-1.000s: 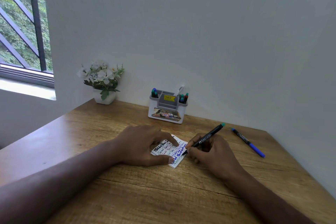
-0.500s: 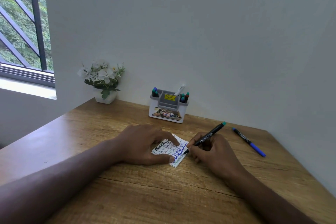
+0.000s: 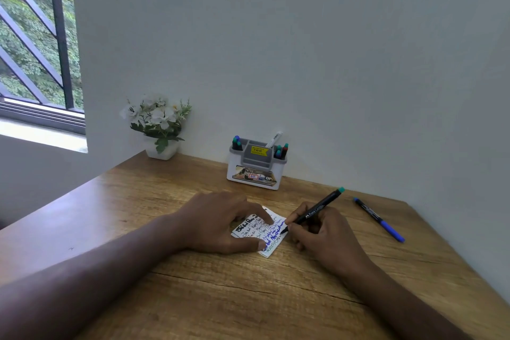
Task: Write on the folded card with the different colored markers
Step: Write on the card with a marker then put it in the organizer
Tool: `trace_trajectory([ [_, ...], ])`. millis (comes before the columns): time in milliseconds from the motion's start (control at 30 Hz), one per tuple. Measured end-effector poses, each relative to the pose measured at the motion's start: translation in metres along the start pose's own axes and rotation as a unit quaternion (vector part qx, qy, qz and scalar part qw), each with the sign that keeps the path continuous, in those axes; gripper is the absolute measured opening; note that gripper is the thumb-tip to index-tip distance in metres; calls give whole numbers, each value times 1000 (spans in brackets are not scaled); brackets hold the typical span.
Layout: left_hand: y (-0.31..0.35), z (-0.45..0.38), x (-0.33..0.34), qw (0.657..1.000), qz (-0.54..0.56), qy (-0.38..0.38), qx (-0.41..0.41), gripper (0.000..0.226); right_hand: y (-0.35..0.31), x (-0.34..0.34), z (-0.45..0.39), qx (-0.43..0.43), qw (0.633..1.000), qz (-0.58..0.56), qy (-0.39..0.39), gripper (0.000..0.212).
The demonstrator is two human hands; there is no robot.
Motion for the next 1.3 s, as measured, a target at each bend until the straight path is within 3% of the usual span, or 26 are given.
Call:
trace_trajectory([
  [667,4,2,-2,1000,0,20,21,65,3,-5,1,37,996,-82,29,3],
  [767,7,6,-9,997,36,58,24,64,5,-16,1,39,982,-165,87,15],
  [967,0,6,-22,970,127,206,14,22,-4,-27,5,-35,950,-279,133,12],
  [1167,0,0,-24,964,90,248,23,22,-5,-20,5,-26,911,-398,104,29],
  [1300,3,1,-23,964,75,252,39,38,-12,-25,7,-44,913,-393,100,38],
])
Point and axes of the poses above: each hand's wrist, its own z-axis away from the middle knuckle, its own x-axis out of the palm, y = z × x, the point moved 6 cm from there along -z, towards the middle knuckle, and after that the axes turned 3 degrees about -y, right-handed, at the moved point
